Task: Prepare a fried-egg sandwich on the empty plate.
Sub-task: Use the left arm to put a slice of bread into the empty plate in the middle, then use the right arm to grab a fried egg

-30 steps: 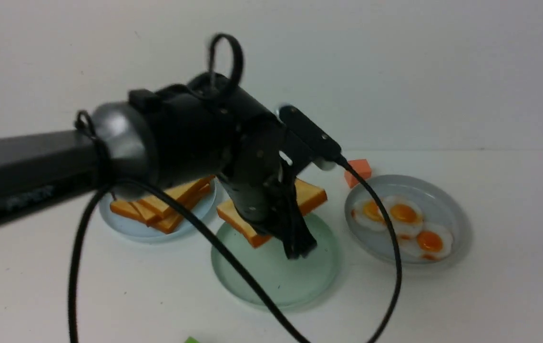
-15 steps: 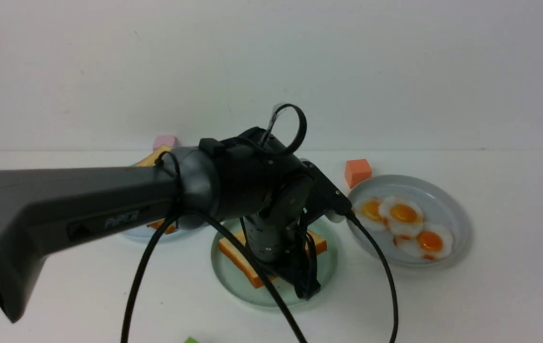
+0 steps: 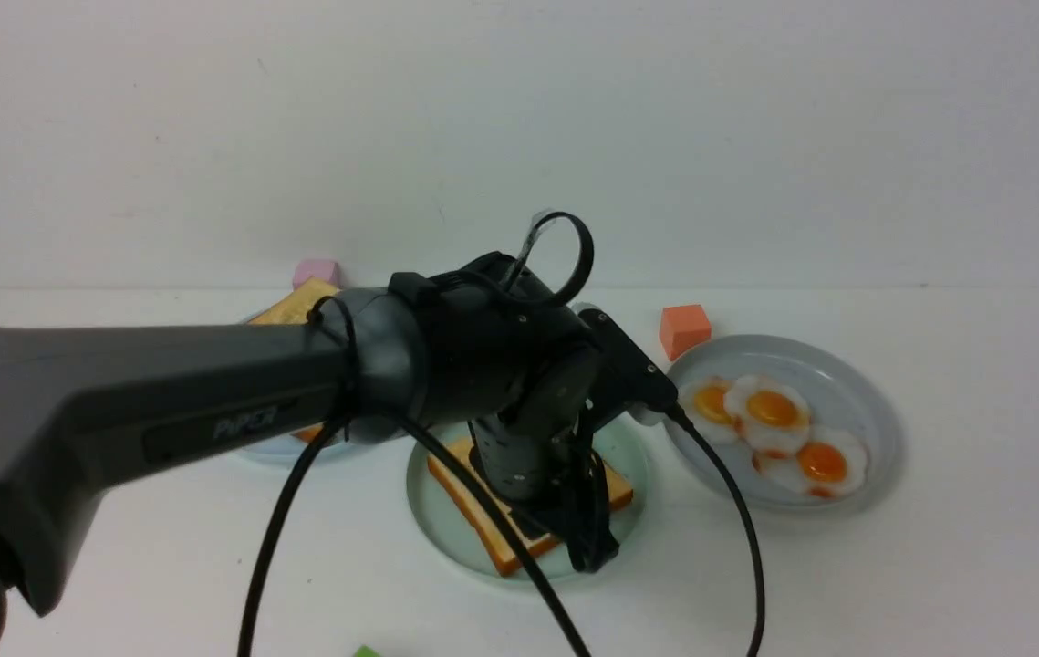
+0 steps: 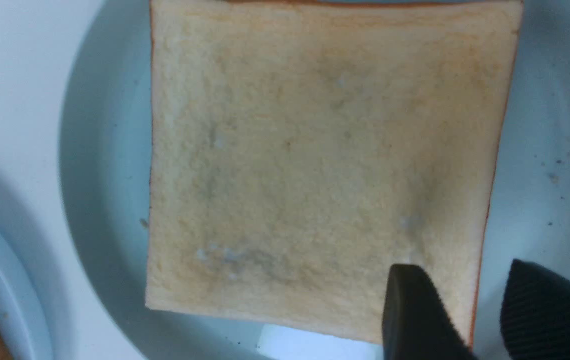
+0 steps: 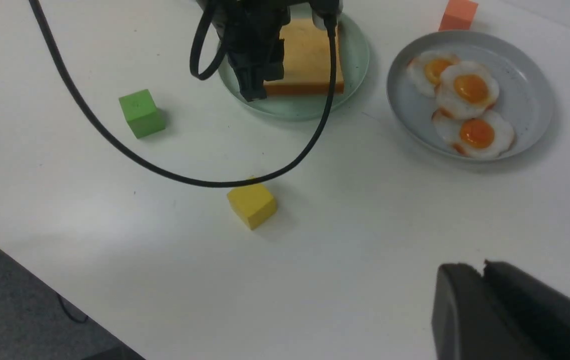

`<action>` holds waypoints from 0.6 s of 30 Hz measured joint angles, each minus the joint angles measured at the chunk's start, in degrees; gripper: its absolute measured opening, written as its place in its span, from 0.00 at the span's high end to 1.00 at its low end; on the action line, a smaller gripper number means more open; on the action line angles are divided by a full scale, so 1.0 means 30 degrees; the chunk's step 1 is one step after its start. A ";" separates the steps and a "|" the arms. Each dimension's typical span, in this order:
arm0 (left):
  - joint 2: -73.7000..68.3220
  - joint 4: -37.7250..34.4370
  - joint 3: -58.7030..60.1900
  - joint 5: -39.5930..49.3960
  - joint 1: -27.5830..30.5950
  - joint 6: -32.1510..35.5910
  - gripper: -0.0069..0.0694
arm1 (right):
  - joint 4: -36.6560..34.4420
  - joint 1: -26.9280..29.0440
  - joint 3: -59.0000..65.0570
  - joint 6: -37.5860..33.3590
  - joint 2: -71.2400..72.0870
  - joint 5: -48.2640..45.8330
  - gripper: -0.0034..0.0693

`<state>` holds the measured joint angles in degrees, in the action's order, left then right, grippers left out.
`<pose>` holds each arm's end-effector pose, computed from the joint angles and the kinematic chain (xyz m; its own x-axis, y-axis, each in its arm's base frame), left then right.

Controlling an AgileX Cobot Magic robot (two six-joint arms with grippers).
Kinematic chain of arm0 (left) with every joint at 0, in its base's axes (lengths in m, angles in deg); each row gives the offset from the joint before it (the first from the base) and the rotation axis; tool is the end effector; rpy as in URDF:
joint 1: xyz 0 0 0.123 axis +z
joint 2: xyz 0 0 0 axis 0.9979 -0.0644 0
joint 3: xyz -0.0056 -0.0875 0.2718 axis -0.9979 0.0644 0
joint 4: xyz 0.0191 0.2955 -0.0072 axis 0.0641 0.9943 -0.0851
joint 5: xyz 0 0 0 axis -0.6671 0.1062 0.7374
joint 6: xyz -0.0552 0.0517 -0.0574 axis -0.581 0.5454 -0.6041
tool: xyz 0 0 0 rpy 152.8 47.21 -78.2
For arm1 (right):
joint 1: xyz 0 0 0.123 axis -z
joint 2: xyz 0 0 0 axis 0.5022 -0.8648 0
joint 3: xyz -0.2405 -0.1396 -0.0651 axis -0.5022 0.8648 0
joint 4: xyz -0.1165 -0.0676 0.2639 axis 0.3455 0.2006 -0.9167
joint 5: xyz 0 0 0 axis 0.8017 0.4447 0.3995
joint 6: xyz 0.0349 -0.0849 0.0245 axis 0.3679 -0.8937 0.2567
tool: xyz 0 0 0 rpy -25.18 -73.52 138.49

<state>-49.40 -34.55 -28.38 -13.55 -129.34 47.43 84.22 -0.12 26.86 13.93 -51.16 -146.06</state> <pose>0.3451 -0.3022 0.1666 -0.5249 0.7809 -0.3385 0.7624 0.6082 0.2210 0.0657 0.0471 0.4280 -0.5032 -0.3320 -0.7978 -0.5738 0.8187 0.0213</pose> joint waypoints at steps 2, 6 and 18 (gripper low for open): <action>0.0130 -0.0390 0.0000 0.0136 0.0000 -0.0018 0.44 | -0.0160 0.0000 0.0000 0.0347 -0.0116 0.0000 0.83; 0.1661 -0.2068 0.0000 0.0740 0.0000 -0.0883 0.33 | -0.0211 0.0000 0.0000 0.0969 -0.1190 0.0000 0.83; 1.5455 -0.3602 0.1617 0.2666 0.0000 -0.2453 0.93 | 0.3307 0.0000 0.0000 0.0639 -1.0531 0.3570 0.82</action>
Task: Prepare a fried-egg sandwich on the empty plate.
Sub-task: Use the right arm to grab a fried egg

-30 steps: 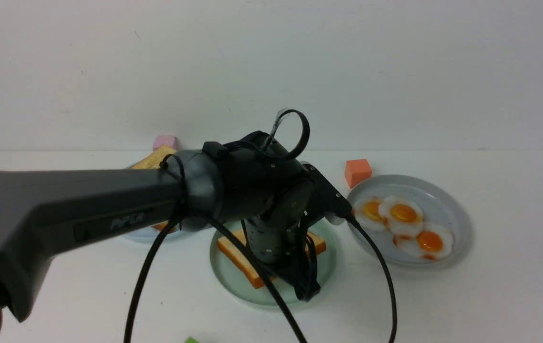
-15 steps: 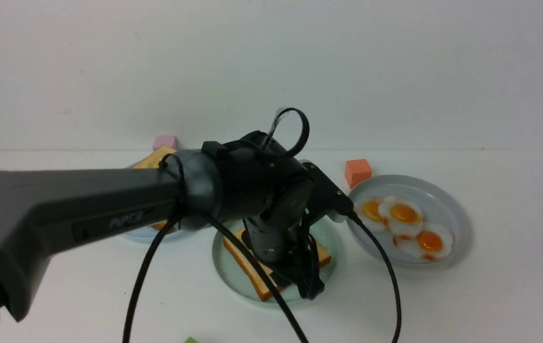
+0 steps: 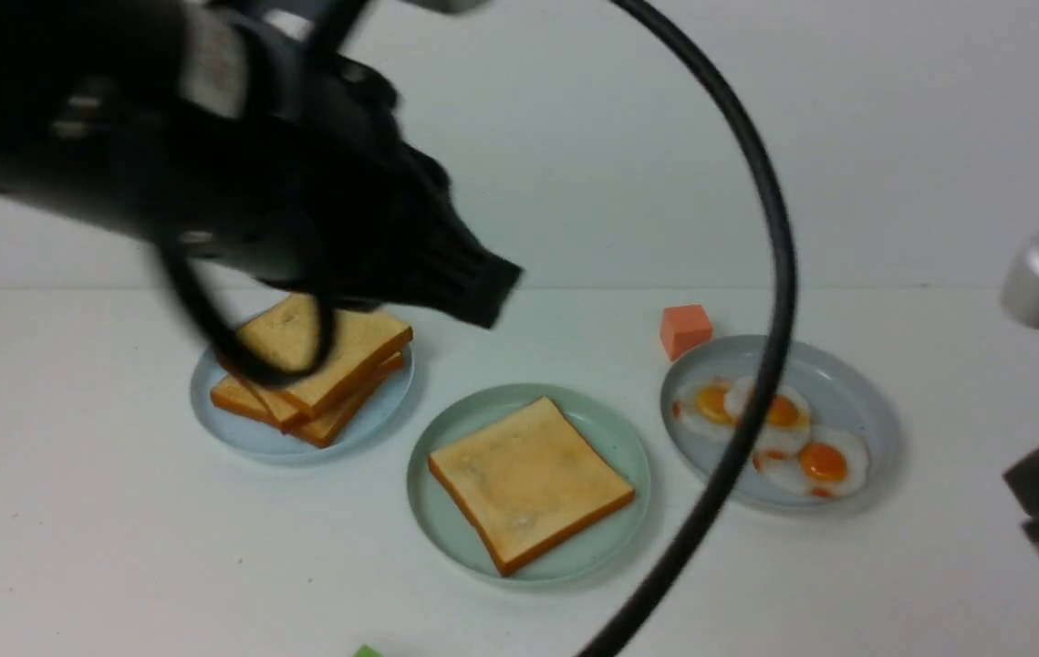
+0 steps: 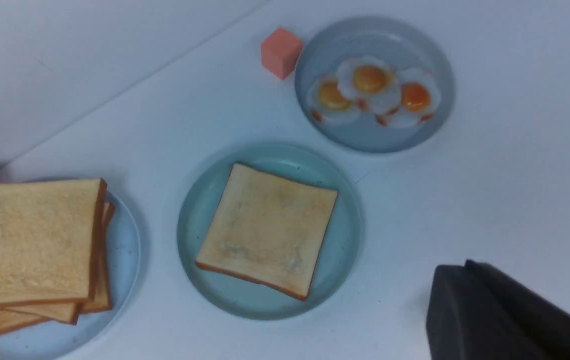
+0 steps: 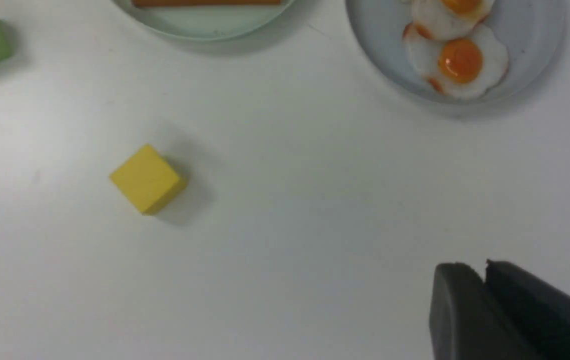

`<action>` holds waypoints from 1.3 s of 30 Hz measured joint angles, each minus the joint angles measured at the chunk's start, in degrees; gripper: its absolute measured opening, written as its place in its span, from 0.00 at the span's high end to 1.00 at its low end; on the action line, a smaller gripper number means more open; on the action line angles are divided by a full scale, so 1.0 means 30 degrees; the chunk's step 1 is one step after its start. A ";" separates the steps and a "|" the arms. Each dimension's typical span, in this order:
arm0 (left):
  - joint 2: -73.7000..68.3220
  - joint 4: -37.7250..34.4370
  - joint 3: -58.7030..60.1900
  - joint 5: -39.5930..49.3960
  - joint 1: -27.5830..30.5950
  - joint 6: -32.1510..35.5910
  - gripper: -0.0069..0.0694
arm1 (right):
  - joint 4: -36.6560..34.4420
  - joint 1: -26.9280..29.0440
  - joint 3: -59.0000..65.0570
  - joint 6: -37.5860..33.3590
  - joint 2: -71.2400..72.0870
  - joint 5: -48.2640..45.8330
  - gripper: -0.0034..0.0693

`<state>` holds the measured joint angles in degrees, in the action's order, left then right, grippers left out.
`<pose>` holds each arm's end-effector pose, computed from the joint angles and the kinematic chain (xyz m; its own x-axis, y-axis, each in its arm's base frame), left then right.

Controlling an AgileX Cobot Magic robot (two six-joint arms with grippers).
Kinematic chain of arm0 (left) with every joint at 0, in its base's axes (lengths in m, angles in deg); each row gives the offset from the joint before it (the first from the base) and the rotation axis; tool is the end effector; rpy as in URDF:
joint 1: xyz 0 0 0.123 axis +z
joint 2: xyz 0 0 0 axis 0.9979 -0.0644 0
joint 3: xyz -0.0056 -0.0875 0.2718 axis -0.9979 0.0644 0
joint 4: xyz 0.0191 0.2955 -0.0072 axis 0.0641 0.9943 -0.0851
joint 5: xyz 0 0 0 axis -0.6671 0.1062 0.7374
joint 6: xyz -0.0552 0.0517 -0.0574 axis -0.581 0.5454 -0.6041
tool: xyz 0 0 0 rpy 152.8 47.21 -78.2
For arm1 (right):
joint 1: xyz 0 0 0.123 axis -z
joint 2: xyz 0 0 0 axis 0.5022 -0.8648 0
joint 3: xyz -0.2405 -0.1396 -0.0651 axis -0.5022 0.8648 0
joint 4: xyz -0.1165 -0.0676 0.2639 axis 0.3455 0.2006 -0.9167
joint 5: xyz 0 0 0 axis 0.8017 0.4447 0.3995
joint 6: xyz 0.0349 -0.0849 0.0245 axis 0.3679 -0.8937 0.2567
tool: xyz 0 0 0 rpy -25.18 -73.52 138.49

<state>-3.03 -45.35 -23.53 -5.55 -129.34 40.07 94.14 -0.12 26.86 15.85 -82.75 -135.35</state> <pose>0.2099 -0.1919 0.4415 -0.4556 0.3490 -0.8189 0.6384 0.7692 -0.0273 0.2147 0.1166 0.3486 -0.7000 -0.4854 -0.5239 -0.5138 0.8518 -0.1027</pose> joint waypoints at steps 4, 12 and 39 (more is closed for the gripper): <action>0.4767 -0.0646 0.3668 -0.0451 0.0000 -0.0035 0.93 | 0.0673 0.0022 -0.0132 -0.0015 -0.3660 0.1459 0.81; 1.2878 -0.1712 1.1350 -0.5486 0.0000 -0.0075 0.93 | 0.1018 0.2600 -0.2788 -0.0927 -0.9701 0.3946 0.74; 1.5164 -0.2065 1.2678 -0.7660 0.0000 -0.0134 0.93 | -0.2808 0.4954 -0.9967 -0.7529 -1.9879 0.5023 0.17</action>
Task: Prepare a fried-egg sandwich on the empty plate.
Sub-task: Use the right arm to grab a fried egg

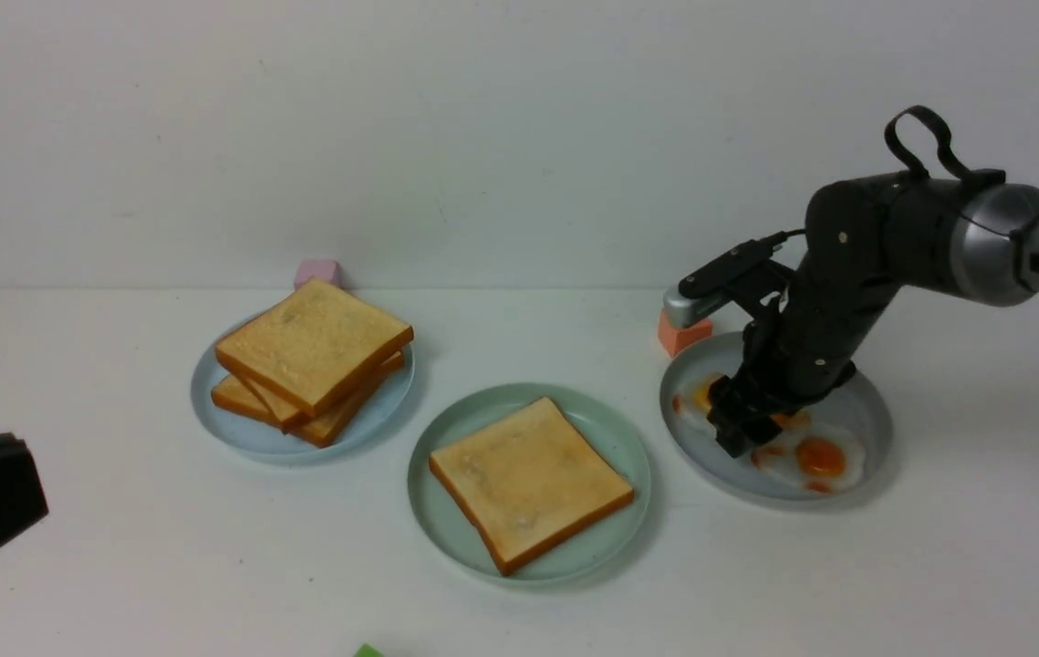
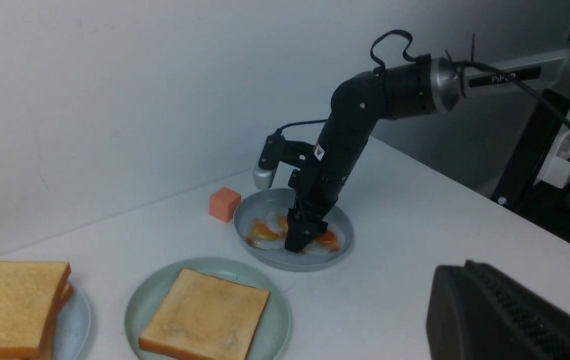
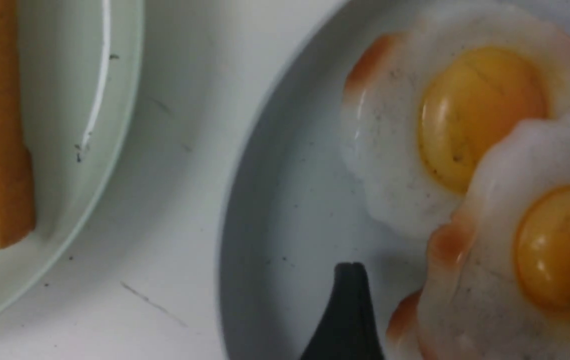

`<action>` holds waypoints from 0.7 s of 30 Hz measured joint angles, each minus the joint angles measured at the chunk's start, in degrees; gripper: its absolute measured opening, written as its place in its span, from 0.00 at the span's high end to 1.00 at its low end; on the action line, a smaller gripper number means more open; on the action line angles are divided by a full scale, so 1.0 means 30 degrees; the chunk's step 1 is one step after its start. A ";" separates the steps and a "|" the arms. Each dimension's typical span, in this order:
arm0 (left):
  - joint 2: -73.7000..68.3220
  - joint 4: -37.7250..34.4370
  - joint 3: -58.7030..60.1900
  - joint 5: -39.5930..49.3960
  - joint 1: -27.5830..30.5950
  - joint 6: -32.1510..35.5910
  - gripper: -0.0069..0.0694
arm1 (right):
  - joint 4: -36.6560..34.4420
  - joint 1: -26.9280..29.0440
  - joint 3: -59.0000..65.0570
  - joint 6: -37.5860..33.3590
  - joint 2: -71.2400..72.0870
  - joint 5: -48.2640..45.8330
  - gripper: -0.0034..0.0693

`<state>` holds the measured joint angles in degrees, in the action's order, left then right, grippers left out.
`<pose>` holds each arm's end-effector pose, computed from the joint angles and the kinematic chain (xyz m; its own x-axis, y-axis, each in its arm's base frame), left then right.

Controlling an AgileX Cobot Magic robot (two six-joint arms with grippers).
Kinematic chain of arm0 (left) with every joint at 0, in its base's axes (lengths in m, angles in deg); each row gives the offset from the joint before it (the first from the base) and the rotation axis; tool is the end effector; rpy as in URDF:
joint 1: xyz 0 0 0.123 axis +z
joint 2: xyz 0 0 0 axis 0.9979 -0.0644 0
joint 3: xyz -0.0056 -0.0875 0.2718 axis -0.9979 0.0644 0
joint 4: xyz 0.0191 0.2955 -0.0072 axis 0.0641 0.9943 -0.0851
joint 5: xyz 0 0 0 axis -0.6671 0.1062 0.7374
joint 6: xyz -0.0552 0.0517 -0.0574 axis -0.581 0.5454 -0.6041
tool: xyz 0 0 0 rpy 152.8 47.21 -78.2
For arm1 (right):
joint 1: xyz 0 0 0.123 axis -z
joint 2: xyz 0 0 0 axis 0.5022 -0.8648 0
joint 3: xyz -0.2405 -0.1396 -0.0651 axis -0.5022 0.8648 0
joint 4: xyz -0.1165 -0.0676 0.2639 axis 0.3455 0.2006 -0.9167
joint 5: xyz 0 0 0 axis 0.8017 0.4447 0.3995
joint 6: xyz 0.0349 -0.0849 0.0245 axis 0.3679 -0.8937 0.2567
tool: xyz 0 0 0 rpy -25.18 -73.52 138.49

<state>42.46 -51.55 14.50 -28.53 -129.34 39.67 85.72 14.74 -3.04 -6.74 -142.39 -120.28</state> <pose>0.0793 -0.0782 0.3892 -0.1611 -0.0515 -0.9856 0.6884 0.7097 -0.1496 0.4643 0.1321 0.1411 -0.7522 -0.5916 -0.2901 -0.5989 0.7975 -0.0733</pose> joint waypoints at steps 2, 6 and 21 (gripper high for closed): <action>0.0000 -0.0062 0.0000 0.0000 0.0000 0.0000 0.93 | 0.0168 0.0000 -0.0021 0.0000 -0.0022 0.0042 0.20; -0.0016 -0.0158 0.0000 0.0000 0.0000 0.0000 0.93 | 0.0613 0.0000 -0.0237 0.0799 -0.0075 -0.0135 0.26; -0.0016 -0.0141 0.0000 0.0208 0.0000 0.0000 0.93 | 0.2484 -0.1457 -0.0707 0.5908 0.0807 -0.2653 0.27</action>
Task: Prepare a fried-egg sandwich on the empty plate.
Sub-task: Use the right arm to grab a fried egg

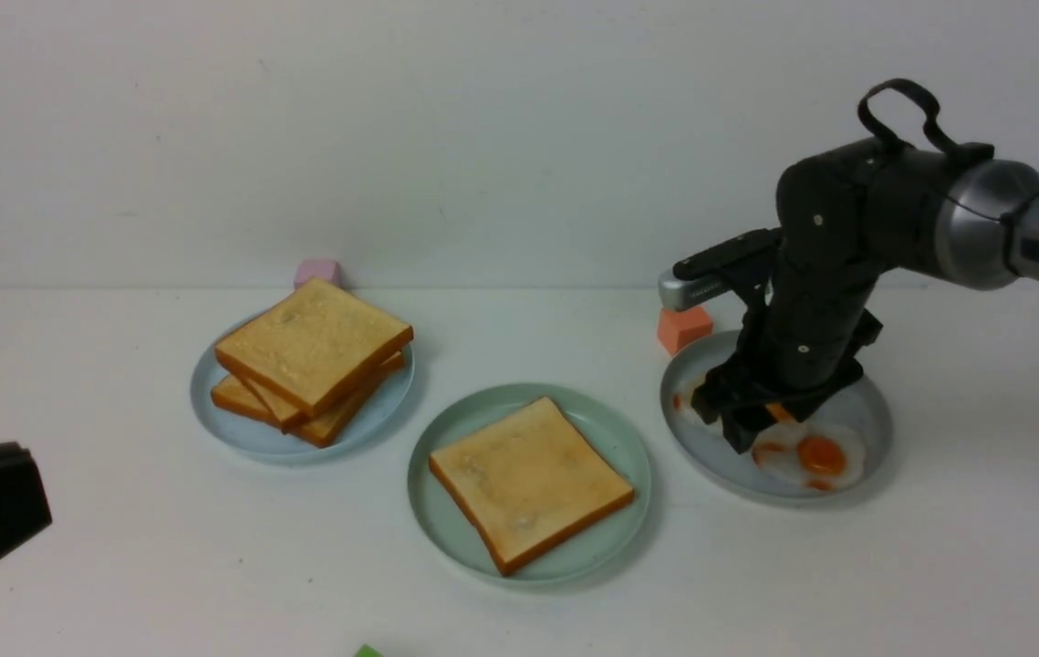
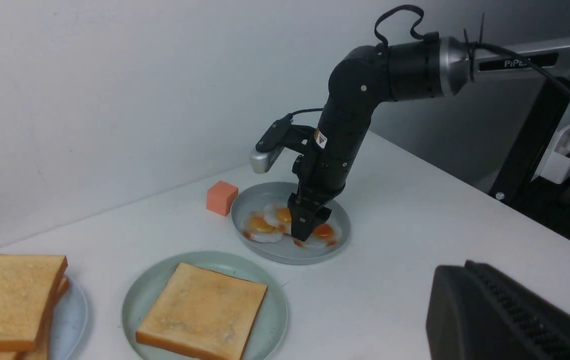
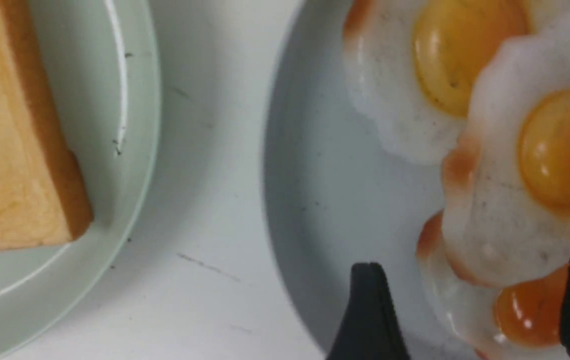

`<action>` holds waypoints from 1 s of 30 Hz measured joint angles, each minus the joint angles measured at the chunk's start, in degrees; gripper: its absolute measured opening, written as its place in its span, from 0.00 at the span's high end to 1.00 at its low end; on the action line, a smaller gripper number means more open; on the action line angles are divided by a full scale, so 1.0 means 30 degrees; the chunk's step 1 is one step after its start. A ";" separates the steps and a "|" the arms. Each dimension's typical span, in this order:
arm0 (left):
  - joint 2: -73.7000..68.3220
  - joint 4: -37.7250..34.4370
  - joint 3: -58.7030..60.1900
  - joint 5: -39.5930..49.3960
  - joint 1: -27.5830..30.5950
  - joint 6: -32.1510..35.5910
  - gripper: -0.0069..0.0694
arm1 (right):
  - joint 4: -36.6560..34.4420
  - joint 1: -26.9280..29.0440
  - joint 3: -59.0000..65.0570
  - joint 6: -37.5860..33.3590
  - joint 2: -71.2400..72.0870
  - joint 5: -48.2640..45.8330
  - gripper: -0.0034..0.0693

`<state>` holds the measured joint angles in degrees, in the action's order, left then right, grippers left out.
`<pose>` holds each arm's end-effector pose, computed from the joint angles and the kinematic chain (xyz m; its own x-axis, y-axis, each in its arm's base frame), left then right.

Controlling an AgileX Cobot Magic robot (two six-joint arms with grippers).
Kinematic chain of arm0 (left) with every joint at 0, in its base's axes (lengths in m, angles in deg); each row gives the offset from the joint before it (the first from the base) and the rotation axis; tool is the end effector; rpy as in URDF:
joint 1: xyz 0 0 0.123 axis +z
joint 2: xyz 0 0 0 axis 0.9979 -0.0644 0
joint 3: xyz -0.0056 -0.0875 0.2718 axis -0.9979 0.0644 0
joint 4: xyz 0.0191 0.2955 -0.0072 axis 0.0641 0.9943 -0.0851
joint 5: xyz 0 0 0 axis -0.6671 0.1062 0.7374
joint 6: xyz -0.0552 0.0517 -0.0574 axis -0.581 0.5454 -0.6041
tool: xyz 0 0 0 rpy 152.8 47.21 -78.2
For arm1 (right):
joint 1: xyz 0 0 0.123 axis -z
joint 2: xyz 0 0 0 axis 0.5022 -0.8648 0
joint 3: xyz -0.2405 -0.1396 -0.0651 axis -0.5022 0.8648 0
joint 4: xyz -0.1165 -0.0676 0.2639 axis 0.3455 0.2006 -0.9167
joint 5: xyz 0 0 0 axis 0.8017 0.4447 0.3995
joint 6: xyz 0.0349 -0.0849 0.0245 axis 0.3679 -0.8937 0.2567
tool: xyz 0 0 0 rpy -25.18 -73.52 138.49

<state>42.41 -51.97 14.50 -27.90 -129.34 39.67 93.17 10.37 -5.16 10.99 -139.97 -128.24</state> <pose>0.0792 -0.0786 0.3881 -0.1742 -0.0475 -0.9836 0.6889 0.7078 -0.1562 0.4497 0.1557 0.1692 -0.8543 -0.4670 -0.2281 -0.4582 0.8839 -0.0937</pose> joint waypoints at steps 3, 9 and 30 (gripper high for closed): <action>0.0000 0.0019 0.0000 0.0000 0.0000 0.0000 0.93 | 0.0344 -0.0087 0.0000 0.0610 -0.0167 0.0375 0.27; 0.0000 0.0019 0.0000 0.0326 0.0000 0.0000 0.93 | 0.1003 -0.0068 0.0000 0.1827 -0.0891 0.0814 0.27; 0.0000 0.0061 0.0000 0.0354 0.0000 0.0000 0.93 | 0.3138 -0.0086 -0.0035 0.2554 -0.1326 0.0969 0.70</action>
<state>42.41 -51.79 14.50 -26.84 -129.34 39.67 102.59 10.11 -5.27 18.65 -143.94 -125.33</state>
